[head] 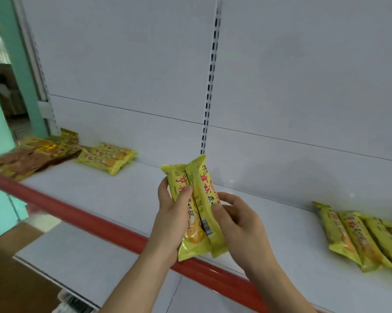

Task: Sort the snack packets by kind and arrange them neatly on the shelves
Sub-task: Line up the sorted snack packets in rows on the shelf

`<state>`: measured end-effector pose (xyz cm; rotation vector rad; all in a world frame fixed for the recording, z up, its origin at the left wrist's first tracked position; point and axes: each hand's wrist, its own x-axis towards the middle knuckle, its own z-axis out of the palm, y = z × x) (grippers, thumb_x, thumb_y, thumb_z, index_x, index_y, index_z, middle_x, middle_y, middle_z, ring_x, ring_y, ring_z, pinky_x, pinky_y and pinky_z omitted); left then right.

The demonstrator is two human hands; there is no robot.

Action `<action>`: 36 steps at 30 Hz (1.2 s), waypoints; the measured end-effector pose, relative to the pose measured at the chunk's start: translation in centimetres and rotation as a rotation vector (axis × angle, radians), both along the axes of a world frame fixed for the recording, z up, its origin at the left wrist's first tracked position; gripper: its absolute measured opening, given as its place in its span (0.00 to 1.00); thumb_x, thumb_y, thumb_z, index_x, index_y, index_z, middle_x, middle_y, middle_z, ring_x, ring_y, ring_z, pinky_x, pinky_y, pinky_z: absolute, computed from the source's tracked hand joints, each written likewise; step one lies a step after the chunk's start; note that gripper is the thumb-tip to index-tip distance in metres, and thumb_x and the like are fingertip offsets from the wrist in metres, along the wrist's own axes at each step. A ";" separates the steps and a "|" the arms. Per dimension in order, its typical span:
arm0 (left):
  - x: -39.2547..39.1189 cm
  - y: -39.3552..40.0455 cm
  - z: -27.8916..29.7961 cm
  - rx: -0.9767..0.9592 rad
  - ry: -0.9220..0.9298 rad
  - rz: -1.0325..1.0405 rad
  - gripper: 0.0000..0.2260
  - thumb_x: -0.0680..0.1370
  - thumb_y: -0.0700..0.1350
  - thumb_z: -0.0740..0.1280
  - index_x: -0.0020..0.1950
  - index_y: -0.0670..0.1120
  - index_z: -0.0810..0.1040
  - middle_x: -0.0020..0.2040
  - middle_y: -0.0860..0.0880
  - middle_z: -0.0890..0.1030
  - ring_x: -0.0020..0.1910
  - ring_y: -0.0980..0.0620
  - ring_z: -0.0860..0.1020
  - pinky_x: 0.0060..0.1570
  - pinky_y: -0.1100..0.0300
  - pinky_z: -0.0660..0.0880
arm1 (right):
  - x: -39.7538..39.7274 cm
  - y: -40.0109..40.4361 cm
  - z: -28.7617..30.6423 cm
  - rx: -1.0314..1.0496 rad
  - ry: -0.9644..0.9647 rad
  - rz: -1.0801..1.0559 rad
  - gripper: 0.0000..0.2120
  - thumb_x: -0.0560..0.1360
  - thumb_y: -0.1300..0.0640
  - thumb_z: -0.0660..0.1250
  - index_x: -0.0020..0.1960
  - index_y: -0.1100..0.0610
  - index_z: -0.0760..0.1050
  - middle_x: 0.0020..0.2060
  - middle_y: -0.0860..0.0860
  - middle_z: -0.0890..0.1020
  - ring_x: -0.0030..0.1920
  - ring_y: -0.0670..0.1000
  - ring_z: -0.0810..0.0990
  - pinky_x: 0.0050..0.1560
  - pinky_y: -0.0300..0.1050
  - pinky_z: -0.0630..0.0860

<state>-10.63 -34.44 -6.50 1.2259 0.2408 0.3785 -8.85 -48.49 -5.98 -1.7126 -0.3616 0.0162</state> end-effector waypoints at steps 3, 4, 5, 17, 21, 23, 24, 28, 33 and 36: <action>-1.8 6.4 0.8 -0.029 0.000 -0.009 0.13 0.85 0.46 0.62 0.68 0.60 0.72 0.45 0.47 0.88 0.42 0.48 0.88 0.35 0.53 0.83 | -1.1 6.3 0.0 0.046 0.059 0.034 0.12 0.80 0.55 0.67 0.62 0.49 0.78 0.47 0.45 0.86 0.46 0.46 0.85 0.42 0.39 0.81; -2.4 8.5 0.9 -0.023 0.004 -0.012 0.14 0.85 0.45 0.62 0.67 0.60 0.72 0.46 0.47 0.88 0.44 0.46 0.88 0.38 0.50 0.84 | -1.4 8.4 -0.1 0.052 0.085 0.044 0.14 0.79 0.55 0.69 0.64 0.49 0.77 0.48 0.46 0.86 0.46 0.46 0.85 0.41 0.40 0.81; -2.9 10.5 0.8 -0.019 0.009 -0.009 0.14 0.85 0.45 0.63 0.67 0.61 0.72 0.47 0.46 0.88 0.45 0.45 0.88 0.43 0.47 0.85 | -1.7 10.4 -0.3 0.053 0.114 0.049 0.16 0.78 0.55 0.70 0.66 0.49 0.76 0.49 0.46 0.85 0.46 0.46 0.85 0.41 0.40 0.81; -1.0 28.5 -0.1 -0.058 0.114 0.148 0.11 0.82 0.53 0.66 0.65 0.59 0.75 0.53 0.48 0.87 0.50 0.46 0.87 0.50 0.47 0.84 | 1.6 27.8 0.3 -0.266 -0.158 0.128 0.13 0.76 0.55 0.70 0.57 0.41 0.78 0.42 0.39 0.84 0.39 0.41 0.81 0.42 0.34 0.74; 2.2 33.0 0.6 -0.097 0.101 0.176 0.13 0.82 0.53 0.66 0.66 0.56 0.76 0.55 0.45 0.85 0.50 0.44 0.86 0.46 0.49 0.83 | 6.0 30.6 1.1 -0.427 -0.314 0.052 0.20 0.73 0.56 0.71 0.63 0.41 0.75 0.48 0.37 0.82 0.46 0.36 0.79 0.41 0.25 0.70; 3.7 35.3 1.1 -0.158 0.094 0.198 0.15 0.81 0.53 0.67 0.67 0.52 0.78 0.54 0.43 0.86 0.47 0.44 0.87 0.39 0.52 0.81 | 8.2 32.0 1.8 -0.477 -0.335 0.002 0.22 0.72 0.57 0.70 0.63 0.41 0.74 0.51 0.39 0.81 0.48 0.39 0.79 0.40 0.25 0.70; 4.3 36.4 1.3 -0.195 0.094 0.208 0.16 0.81 0.52 0.68 0.67 0.51 0.78 0.53 0.43 0.86 0.45 0.44 0.87 0.37 0.53 0.81 | 9.1 32.7 2.0 -0.512 -0.342 -0.021 0.22 0.72 0.57 0.69 0.63 0.42 0.74 0.52 0.40 0.81 0.49 0.41 0.79 0.41 0.27 0.70; 6.2 40.5 1.6 -0.273 0.068 0.249 0.16 0.80 0.52 0.68 0.66 0.48 0.80 0.53 0.43 0.87 0.45 0.44 0.88 0.37 0.53 0.81 | 11.1 35.4 1.7 -0.696 -0.459 -0.082 0.23 0.73 0.54 0.65 0.68 0.46 0.71 0.58 0.45 0.77 0.53 0.50 0.77 0.51 0.45 0.75; 7.5 43.9 1.3 -0.286 0.102 0.141 0.17 0.80 0.52 0.69 0.65 0.47 0.80 0.54 0.42 0.87 0.49 0.42 0.87 0.40 0.52 0.81 | 11.5 38.8 0.1 -0.713 -0.438 -0.159 0.18 0.77 0.45 0.66 0.65 0.49 0.74 0.58 0.47 0.79 0.54 0.53 0.79 0.51 0.48 0.76; 7.9 45.7 1.3 -0.299 0.099 0.077 0.16 0.80 0.52 0.68 0.65 0.47 0.81 0.54 0.43 0.87 0.49 0.43 0.87 0.41 0.52 0.81 | 11.4 40.1 -1.5 -0.843 -0.663 -0.165 0.17 0.78 0.46 0.66 0.64 0.51 0.75 0.57 0.48 0.80 0.53 0.56 0.80 0.49 0.50 0.78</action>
